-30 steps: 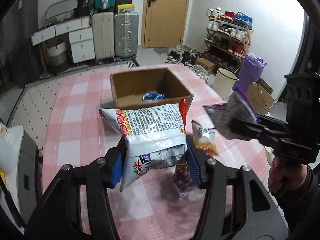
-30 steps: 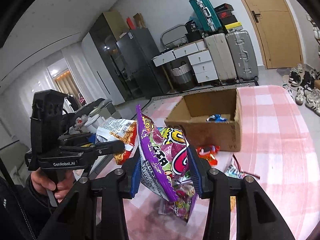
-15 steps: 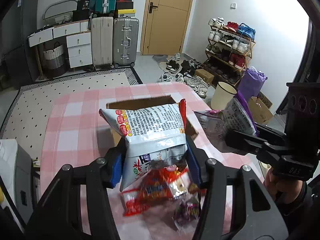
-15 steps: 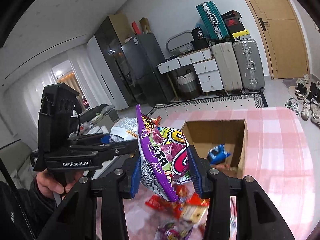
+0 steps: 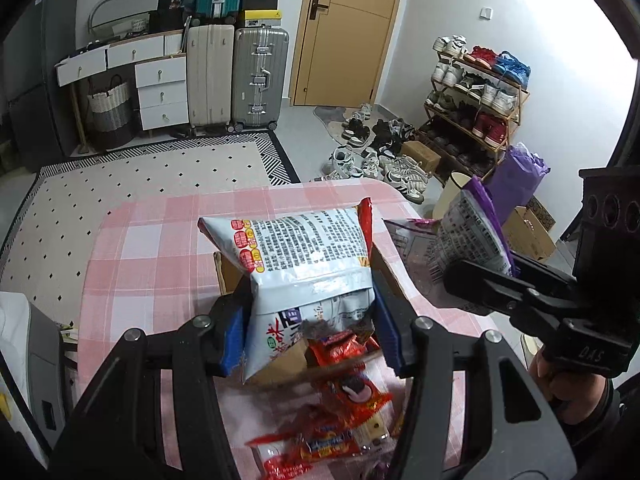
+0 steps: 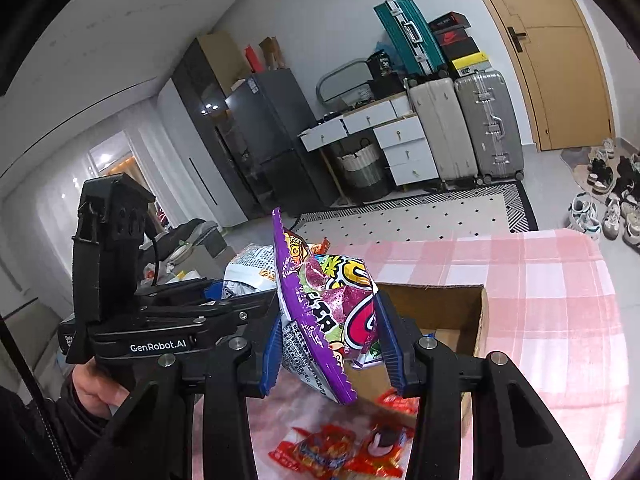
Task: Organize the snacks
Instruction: 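Carry the chip bag with the left gripper while the right carries the purple bag to the box, then open both grippers over the box to drop both bags inside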
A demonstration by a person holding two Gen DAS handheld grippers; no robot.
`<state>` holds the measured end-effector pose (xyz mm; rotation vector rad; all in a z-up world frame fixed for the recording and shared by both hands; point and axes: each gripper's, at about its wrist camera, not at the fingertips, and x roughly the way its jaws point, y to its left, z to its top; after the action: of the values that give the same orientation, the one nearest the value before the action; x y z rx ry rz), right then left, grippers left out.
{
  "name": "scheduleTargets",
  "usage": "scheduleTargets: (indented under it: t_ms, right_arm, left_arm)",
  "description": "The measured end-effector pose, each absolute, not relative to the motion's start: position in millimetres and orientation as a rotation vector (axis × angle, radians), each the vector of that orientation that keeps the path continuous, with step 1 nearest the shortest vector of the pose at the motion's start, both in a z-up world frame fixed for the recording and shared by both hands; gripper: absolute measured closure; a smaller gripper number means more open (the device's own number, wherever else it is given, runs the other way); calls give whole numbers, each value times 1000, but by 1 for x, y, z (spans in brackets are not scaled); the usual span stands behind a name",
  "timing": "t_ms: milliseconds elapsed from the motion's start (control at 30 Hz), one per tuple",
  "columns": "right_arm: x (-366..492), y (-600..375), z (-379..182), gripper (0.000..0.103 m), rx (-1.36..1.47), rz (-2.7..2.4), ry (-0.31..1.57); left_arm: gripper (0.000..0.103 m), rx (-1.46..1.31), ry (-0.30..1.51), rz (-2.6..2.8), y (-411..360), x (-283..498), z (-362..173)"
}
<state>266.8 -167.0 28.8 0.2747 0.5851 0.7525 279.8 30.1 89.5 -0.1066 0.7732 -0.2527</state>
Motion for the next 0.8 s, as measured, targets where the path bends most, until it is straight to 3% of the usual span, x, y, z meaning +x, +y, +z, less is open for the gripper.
scheduleTargets:
  t_ms: [433,567,667,800]
  right_arm:
    - [322,-152,-11,60,273,711,687]
    - [331,-152,-20,51,296,706,695]
    - [333,-156,-23,44,299,679,695]
    - [326,-161,-19,43,294,671,681]
  left_arm:
    - [51,-168,874,-246,35,351,30]
    - [50,-187,909,-267,31,366,14]
    - [43,-210,927,-238,35,371,2]
    - [43,-222,940,-219,44,364,-7]
